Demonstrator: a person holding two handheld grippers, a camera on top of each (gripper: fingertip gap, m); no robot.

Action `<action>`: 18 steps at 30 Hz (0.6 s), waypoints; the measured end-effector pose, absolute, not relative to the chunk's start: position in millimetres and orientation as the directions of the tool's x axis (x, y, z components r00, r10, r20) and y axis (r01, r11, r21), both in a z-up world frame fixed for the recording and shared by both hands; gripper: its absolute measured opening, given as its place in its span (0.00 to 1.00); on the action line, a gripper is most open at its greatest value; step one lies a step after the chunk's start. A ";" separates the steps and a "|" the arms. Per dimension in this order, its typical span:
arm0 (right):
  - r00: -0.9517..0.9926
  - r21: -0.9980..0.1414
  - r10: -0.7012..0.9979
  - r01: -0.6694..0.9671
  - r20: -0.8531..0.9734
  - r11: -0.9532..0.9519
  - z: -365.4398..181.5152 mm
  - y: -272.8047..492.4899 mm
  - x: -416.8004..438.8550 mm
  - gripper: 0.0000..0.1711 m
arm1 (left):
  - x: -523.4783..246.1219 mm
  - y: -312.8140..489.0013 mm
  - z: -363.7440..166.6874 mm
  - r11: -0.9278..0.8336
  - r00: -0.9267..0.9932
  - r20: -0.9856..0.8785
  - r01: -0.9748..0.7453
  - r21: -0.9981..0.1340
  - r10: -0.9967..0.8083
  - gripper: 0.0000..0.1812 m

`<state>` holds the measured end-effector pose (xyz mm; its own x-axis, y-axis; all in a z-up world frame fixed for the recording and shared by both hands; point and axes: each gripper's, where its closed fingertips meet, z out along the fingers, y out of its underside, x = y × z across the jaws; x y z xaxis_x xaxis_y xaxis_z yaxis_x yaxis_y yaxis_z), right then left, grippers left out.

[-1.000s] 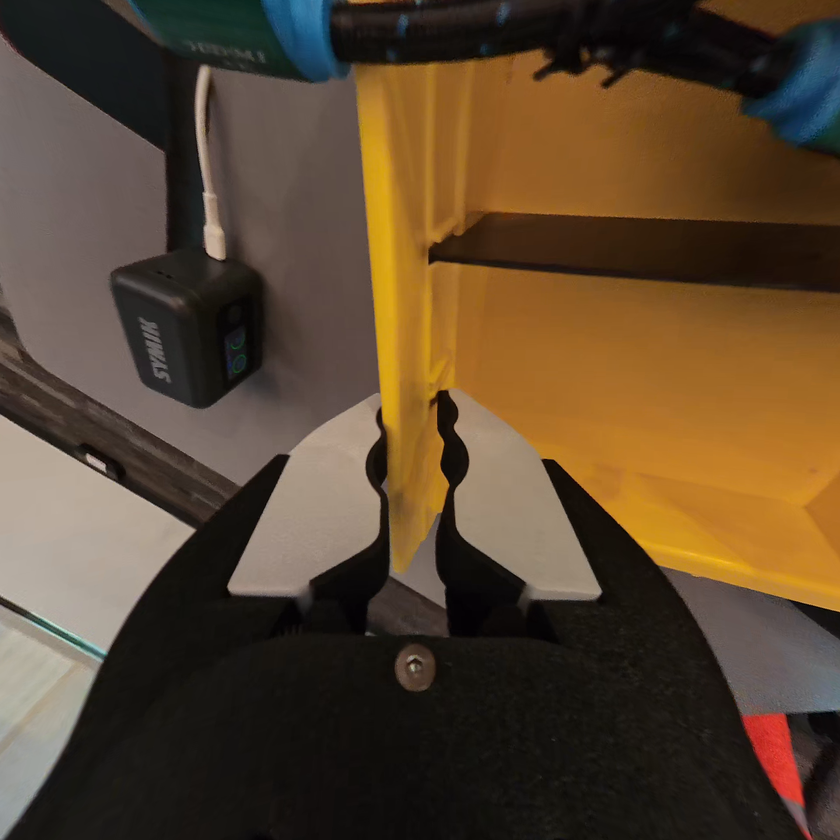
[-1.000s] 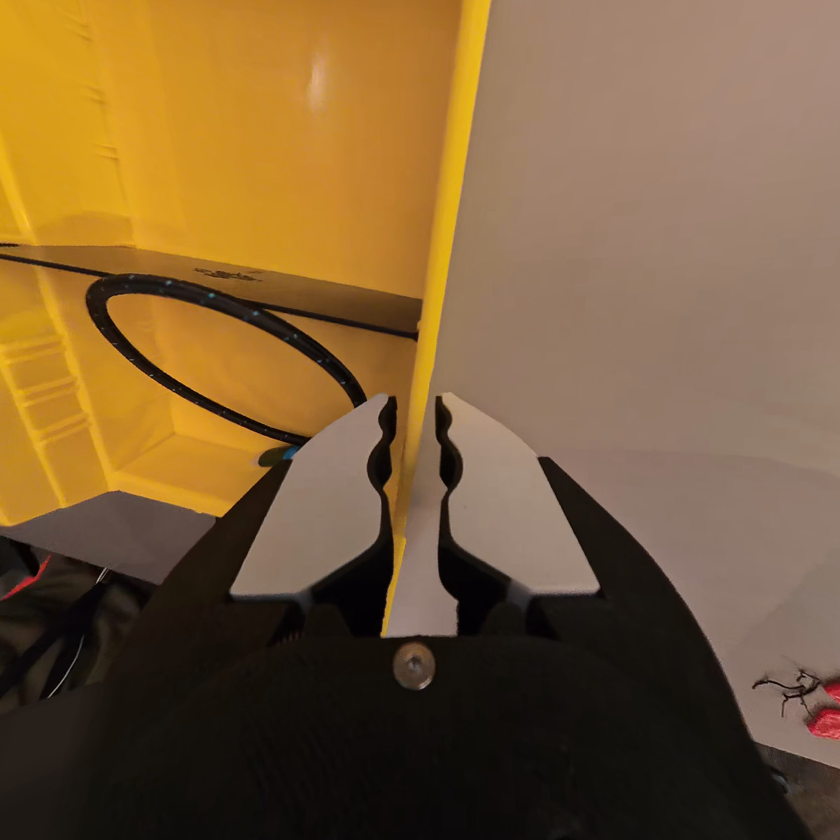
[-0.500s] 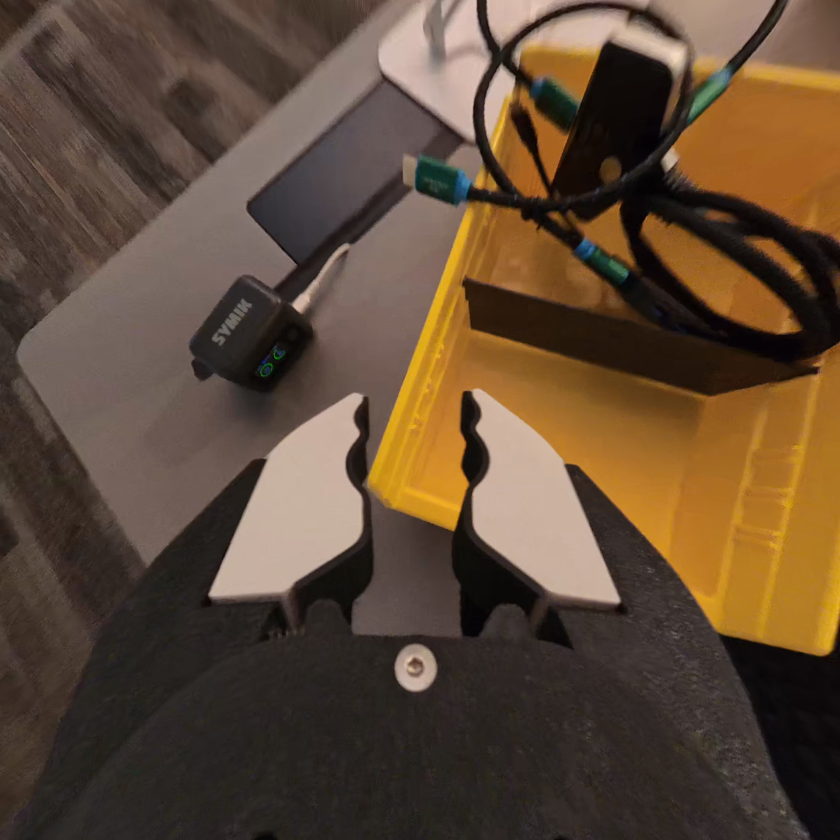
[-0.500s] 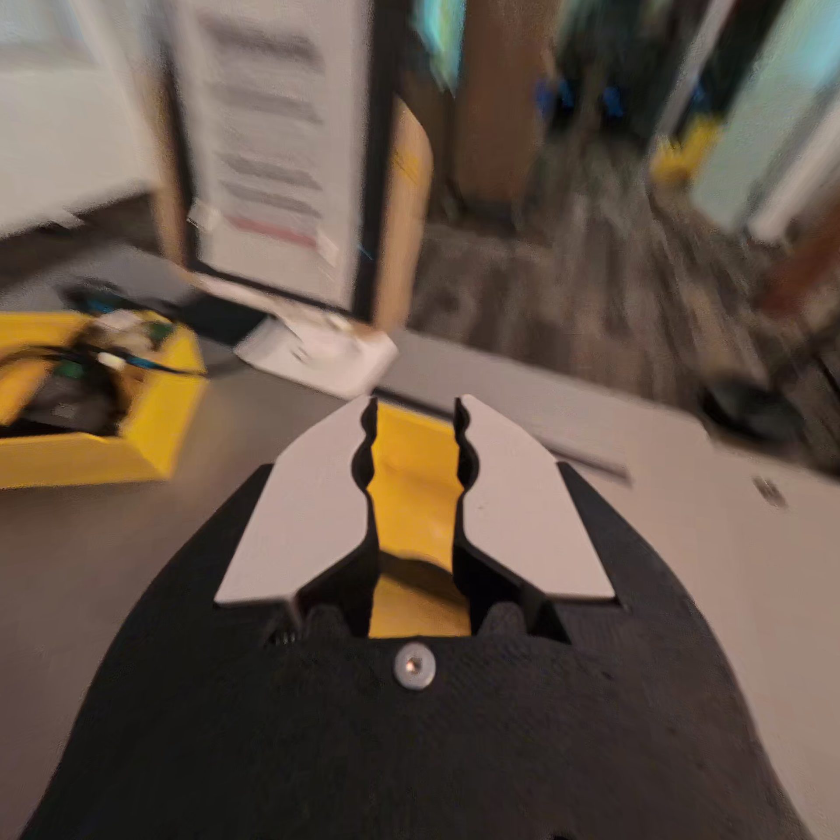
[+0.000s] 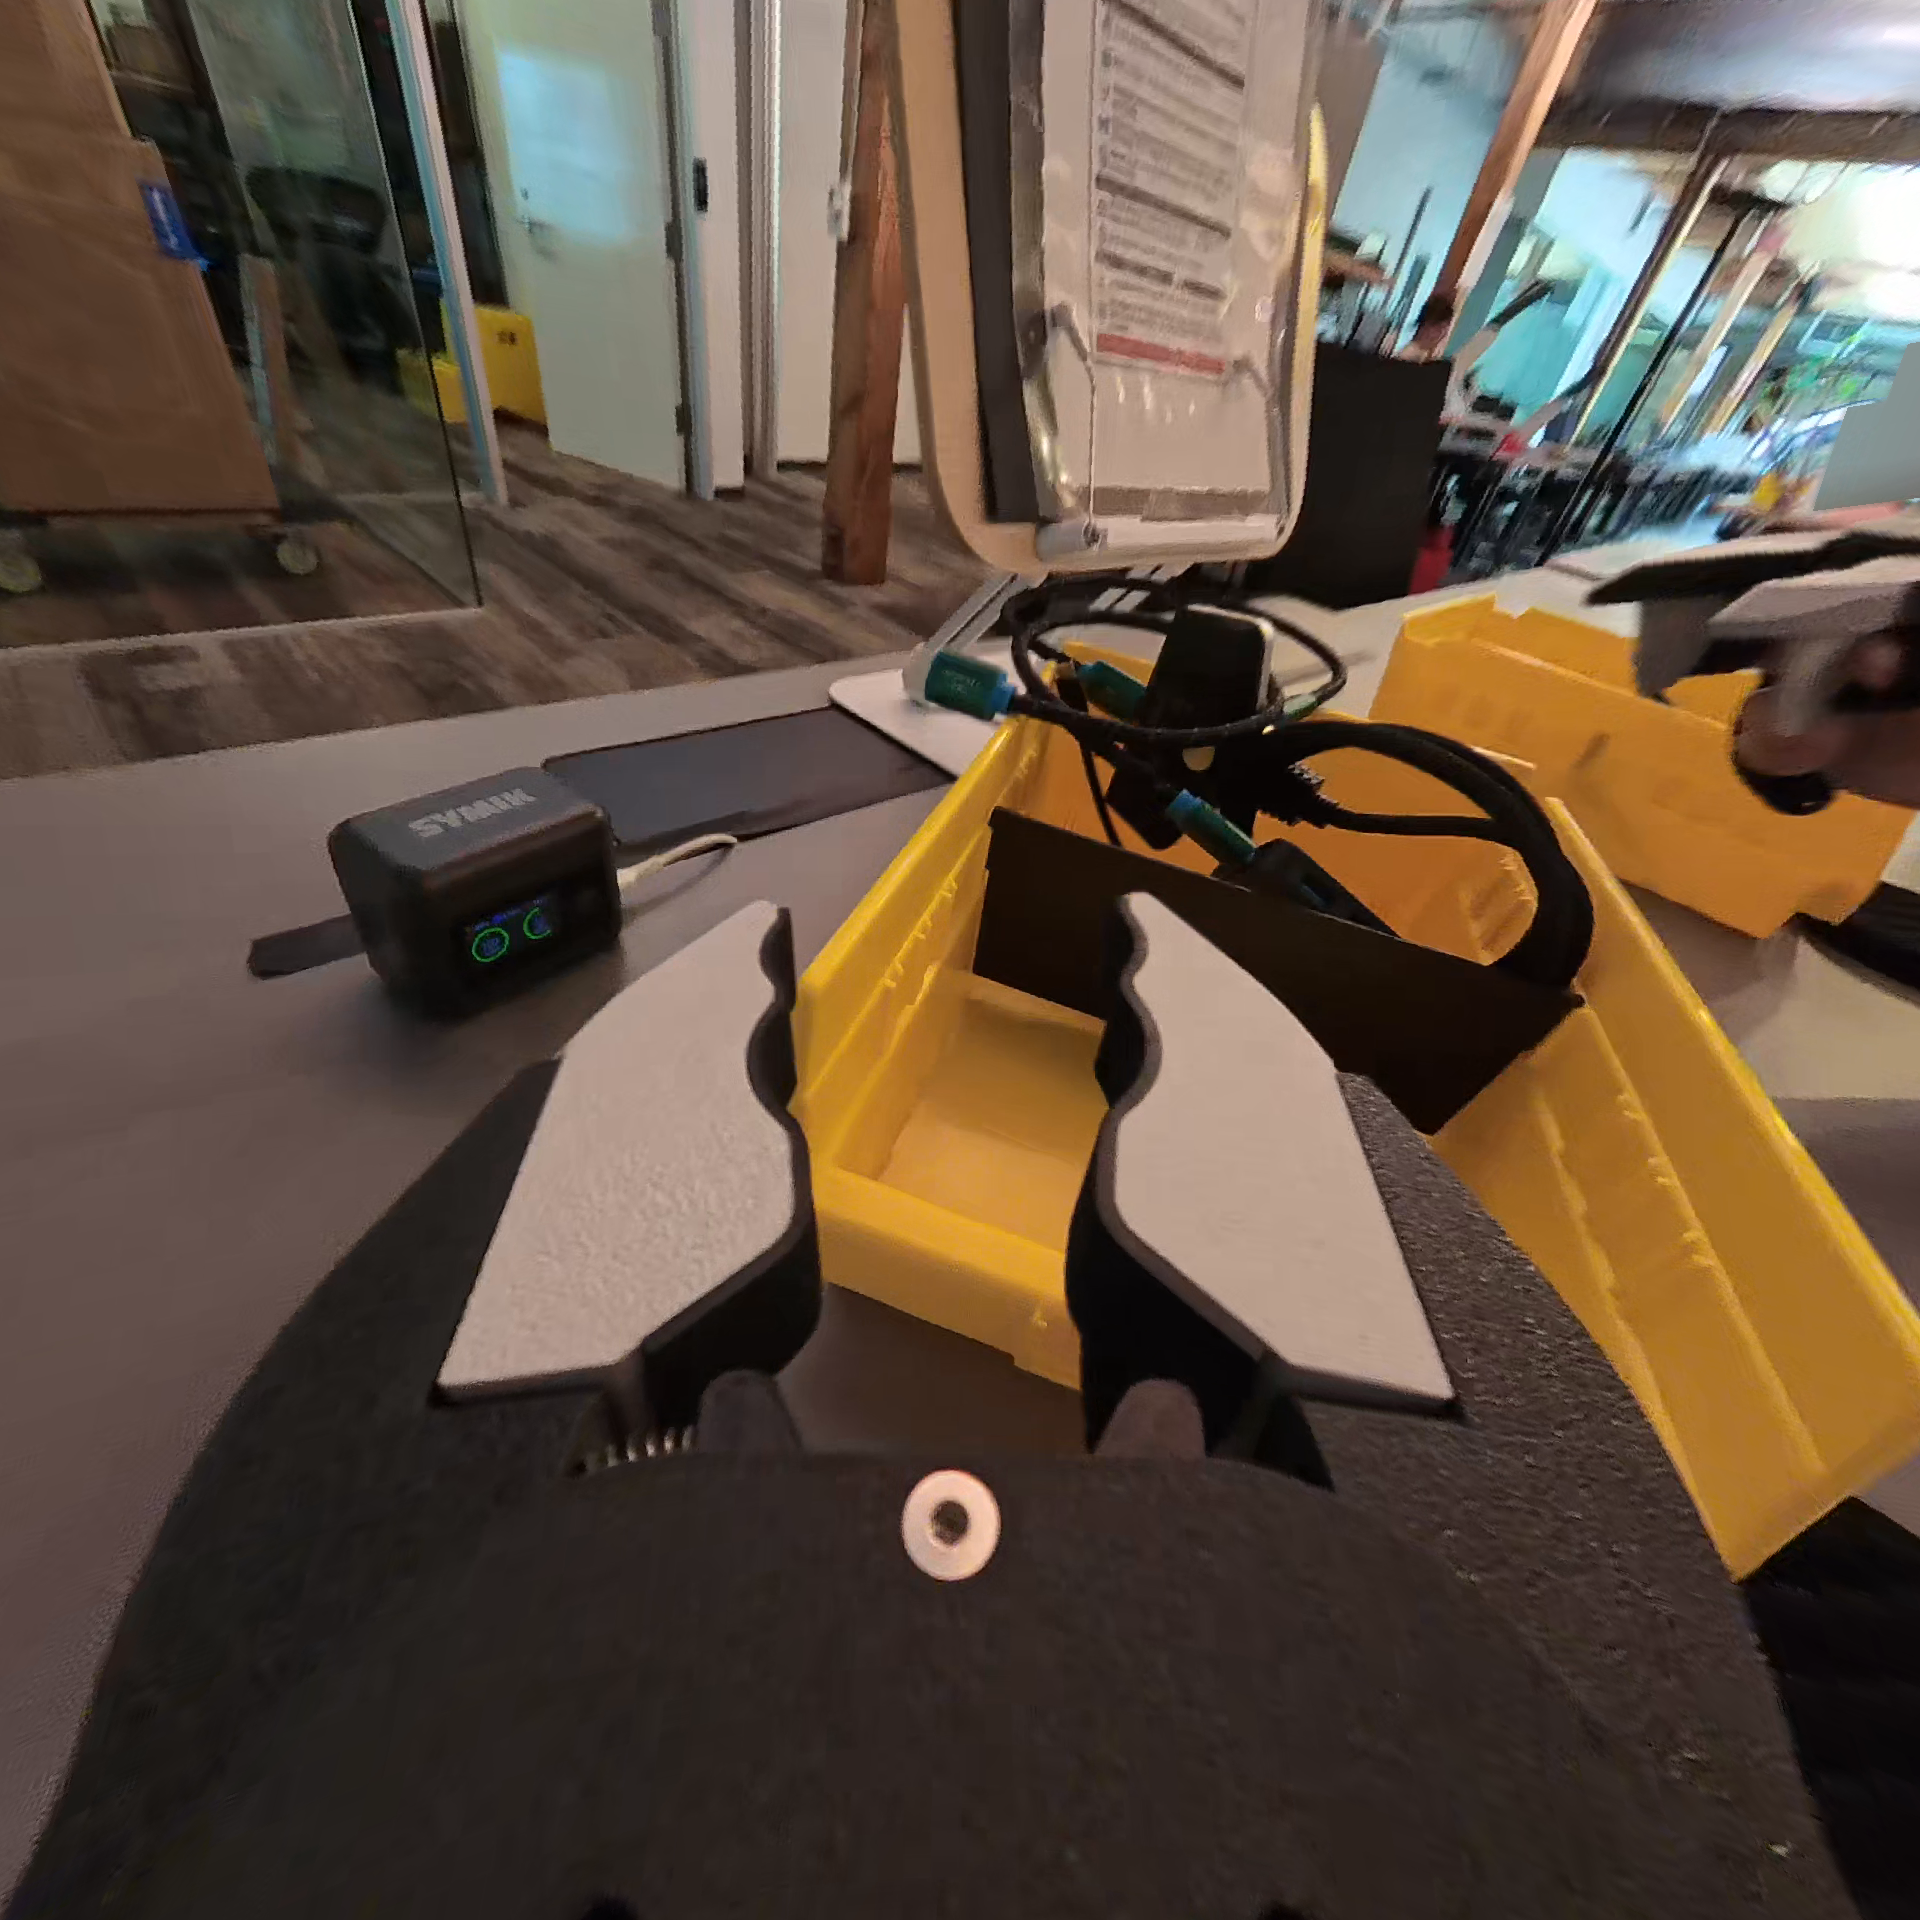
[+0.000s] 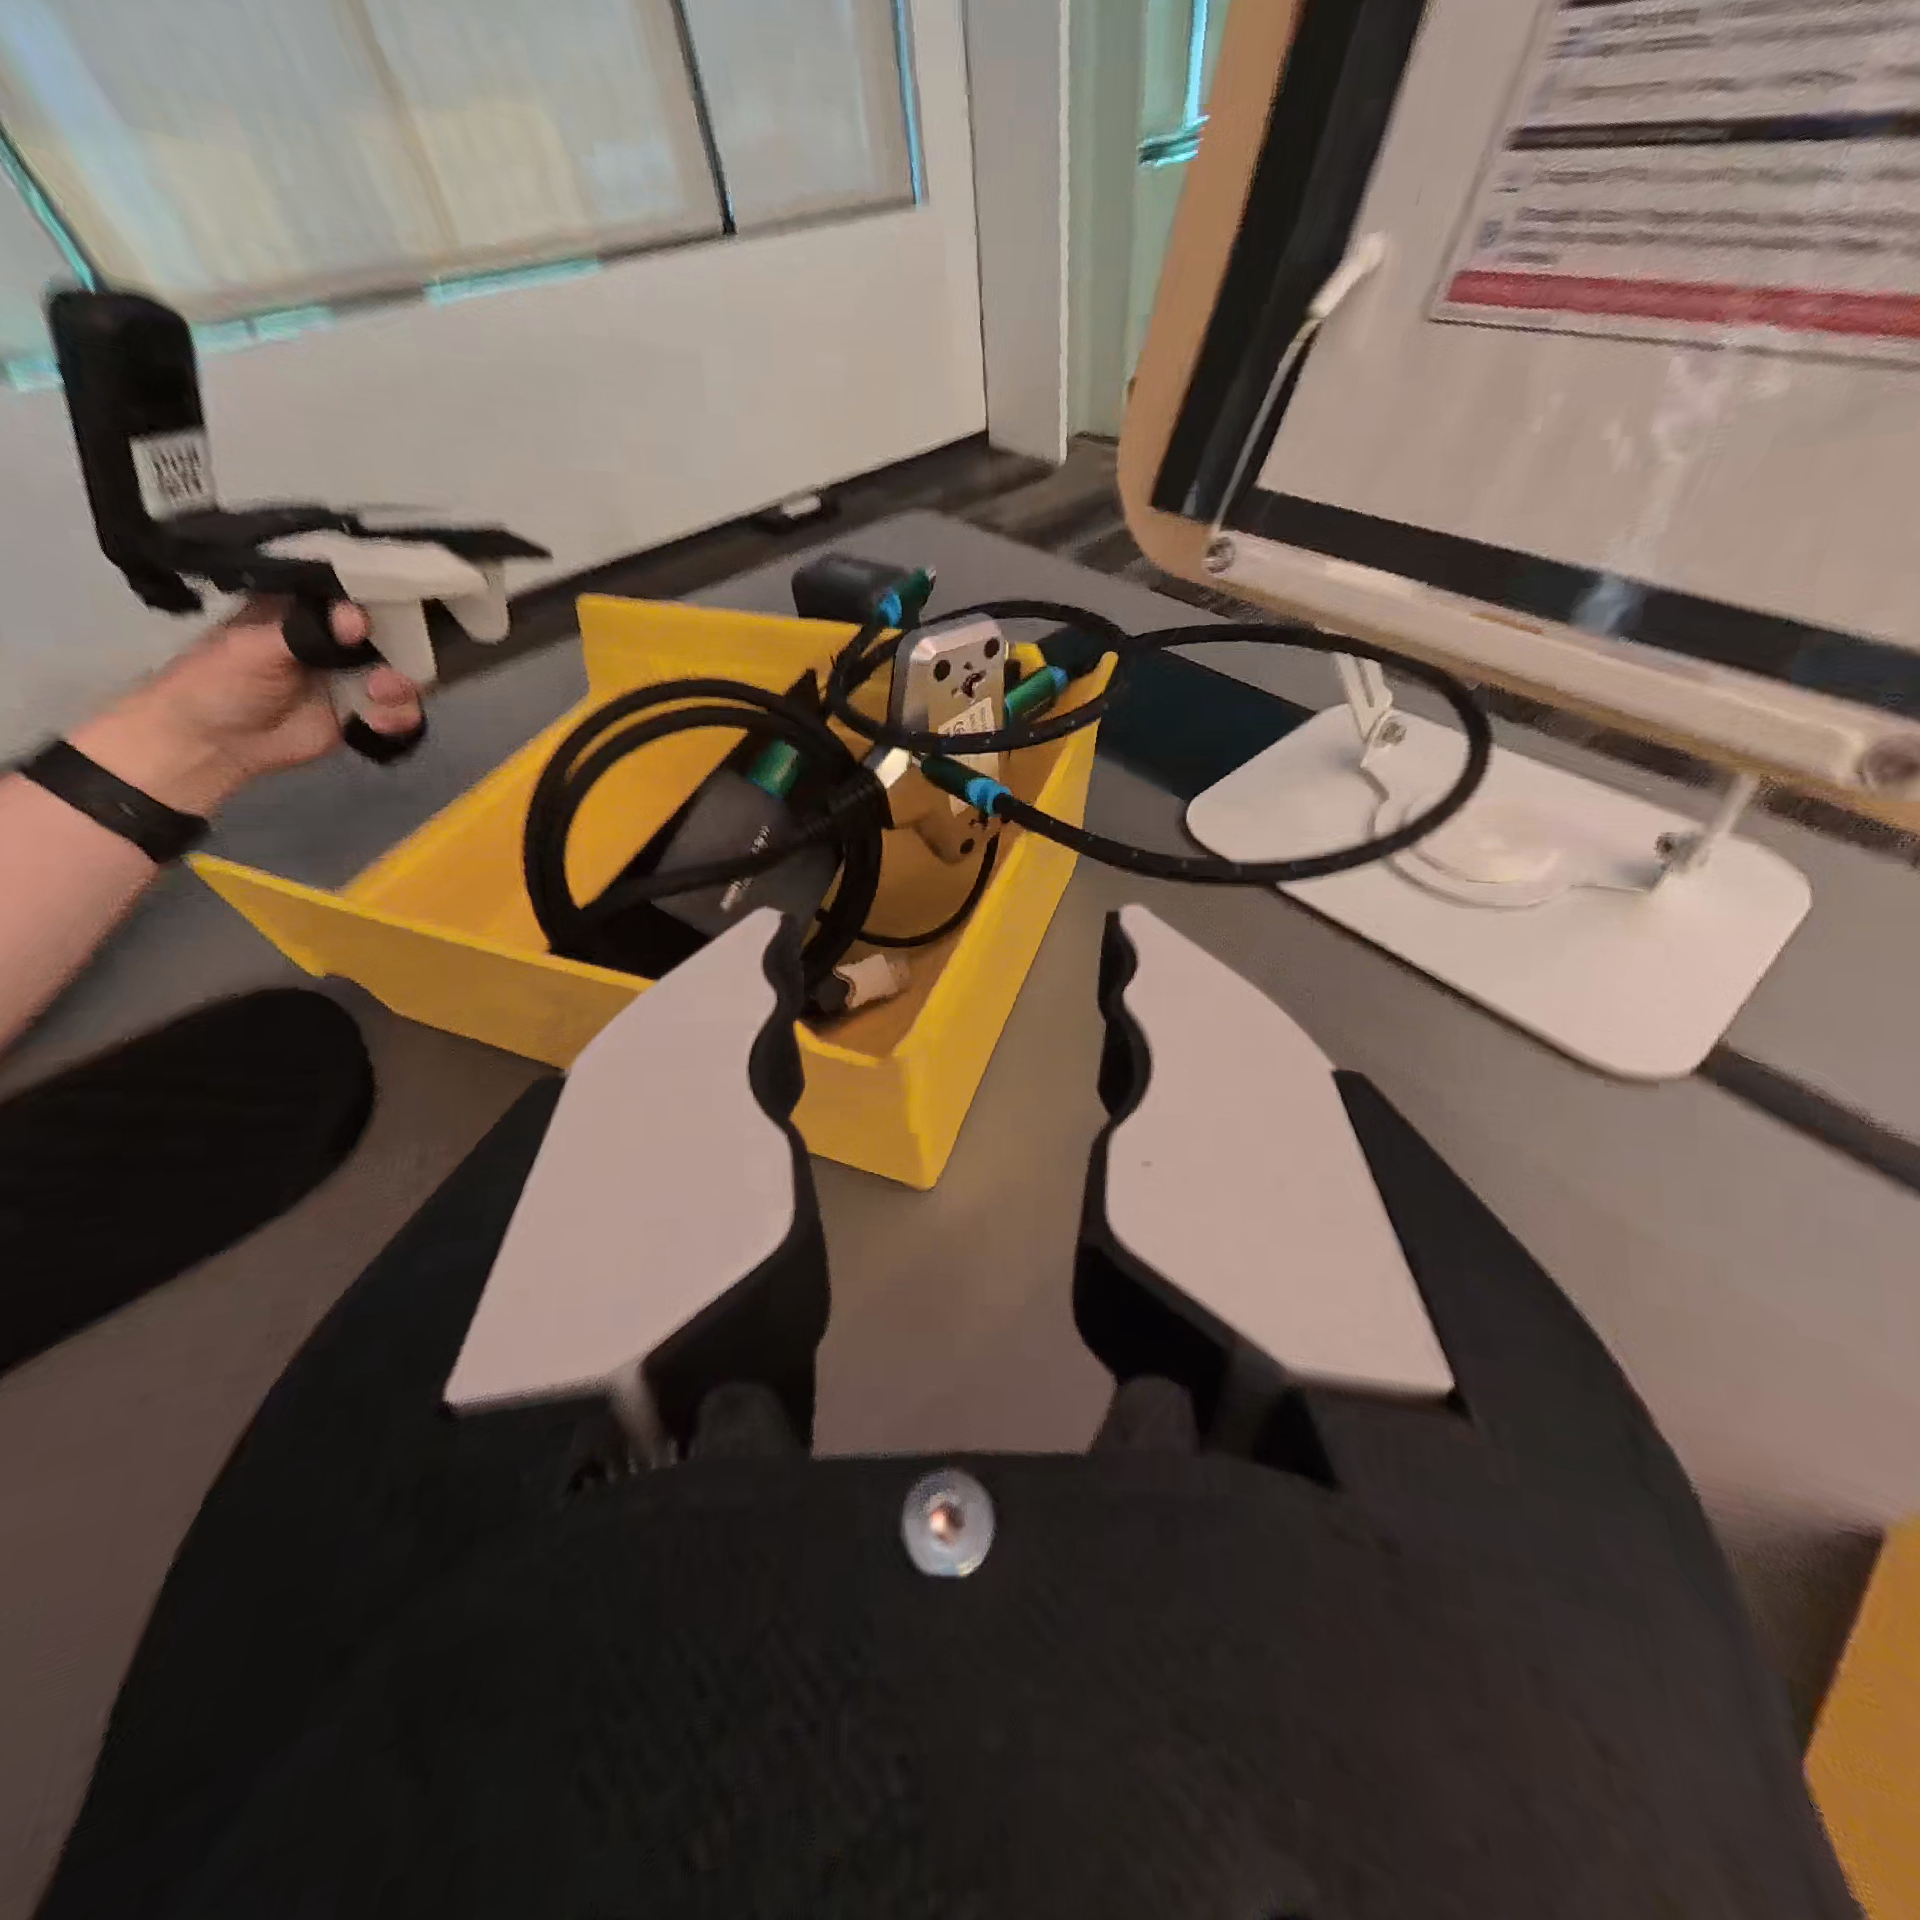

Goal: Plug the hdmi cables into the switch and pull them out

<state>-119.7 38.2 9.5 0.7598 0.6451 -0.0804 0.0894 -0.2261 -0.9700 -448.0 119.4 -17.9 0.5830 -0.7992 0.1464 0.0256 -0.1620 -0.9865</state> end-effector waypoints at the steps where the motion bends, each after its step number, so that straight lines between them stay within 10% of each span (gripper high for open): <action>1: 0.748 -0.969 0.664 0.160 -0.004 -0.186 8.6 45.1 -126.7 0.32 | -451.5 120.6 -17.7 -0.128 0.590 0.139 0.060 -0.990 -0.795 0.28; 7: 0.422 -0.582 0.604 0.809 0.676 0.086 -14.3 109.2 -142.4 0.25 | -454.7 120.0 -10.6 -0.059 0.607 0.125 0.127 -0.990 -0.785 0.25; 12: 0.848 -0.900 0.529 0.200 -0.040 -0.388 2.3 137.9 -121.7 0.21 | -455.1 119.5 -19.4 -0.075 0.635 0.106 0.076 -0.994 -0.765 0.24; 18: 0.854 -0.813 0.268 -0.260 -0.445 -0.520 -27.6 155.4 -79.9 0.33 | -454.7 119.0 -26.8 -0.104 0.648 0.125 0.072 -0.992 -0.752 0.24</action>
<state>-79.9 155.4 -27.6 0.8544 0.2683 -0.4451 -0.2602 -0.5205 -0.8133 -454.7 119.0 -26.8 0.6476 -0.7516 0.1255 0.0715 -0.1040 -0.9920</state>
